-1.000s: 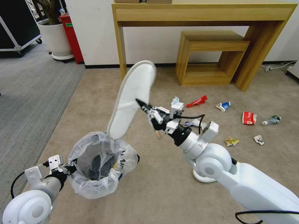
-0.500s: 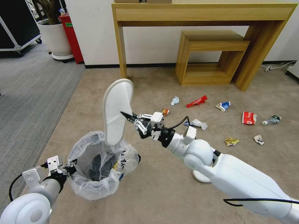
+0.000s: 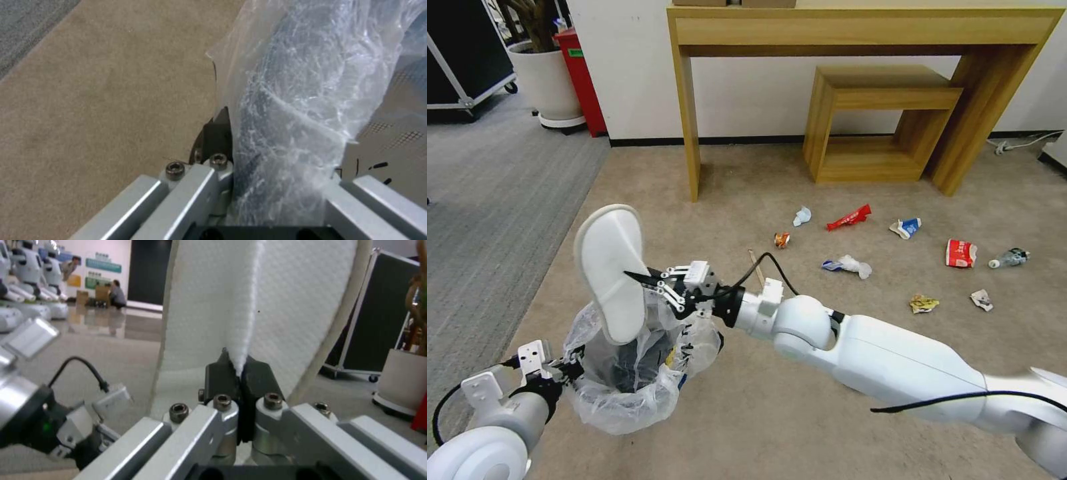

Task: Pick up the trash bin and place the garbage on the floor into it.

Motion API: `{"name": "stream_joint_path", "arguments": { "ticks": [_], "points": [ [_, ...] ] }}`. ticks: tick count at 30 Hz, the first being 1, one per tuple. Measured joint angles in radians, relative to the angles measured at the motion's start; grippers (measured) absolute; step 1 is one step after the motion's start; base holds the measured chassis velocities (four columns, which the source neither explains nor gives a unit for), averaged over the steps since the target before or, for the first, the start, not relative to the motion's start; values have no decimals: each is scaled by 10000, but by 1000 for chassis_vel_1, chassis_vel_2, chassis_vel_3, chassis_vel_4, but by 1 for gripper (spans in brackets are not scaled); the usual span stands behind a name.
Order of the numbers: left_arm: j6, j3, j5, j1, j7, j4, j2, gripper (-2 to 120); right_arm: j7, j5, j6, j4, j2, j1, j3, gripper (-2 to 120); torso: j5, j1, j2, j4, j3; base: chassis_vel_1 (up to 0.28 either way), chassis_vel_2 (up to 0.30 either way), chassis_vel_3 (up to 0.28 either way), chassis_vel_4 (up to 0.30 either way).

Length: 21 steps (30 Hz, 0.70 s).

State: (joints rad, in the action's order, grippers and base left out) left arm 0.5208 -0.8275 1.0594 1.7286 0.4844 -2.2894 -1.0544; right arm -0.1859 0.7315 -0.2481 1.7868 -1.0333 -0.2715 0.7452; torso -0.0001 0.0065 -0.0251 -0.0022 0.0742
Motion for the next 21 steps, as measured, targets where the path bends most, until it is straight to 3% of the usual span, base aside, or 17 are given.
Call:
{"name": "stream_joint_path", "arguments": {
  "ticks": [21],
  "points": [
    [-24, -221, -45, 356, -55, -129, -115, 0, -20, -1251, -593, -1424, -1142, -298, 822, 0, 0, -1, 0, 0, 0, 0, 0, 0, 0]
  ]
}}
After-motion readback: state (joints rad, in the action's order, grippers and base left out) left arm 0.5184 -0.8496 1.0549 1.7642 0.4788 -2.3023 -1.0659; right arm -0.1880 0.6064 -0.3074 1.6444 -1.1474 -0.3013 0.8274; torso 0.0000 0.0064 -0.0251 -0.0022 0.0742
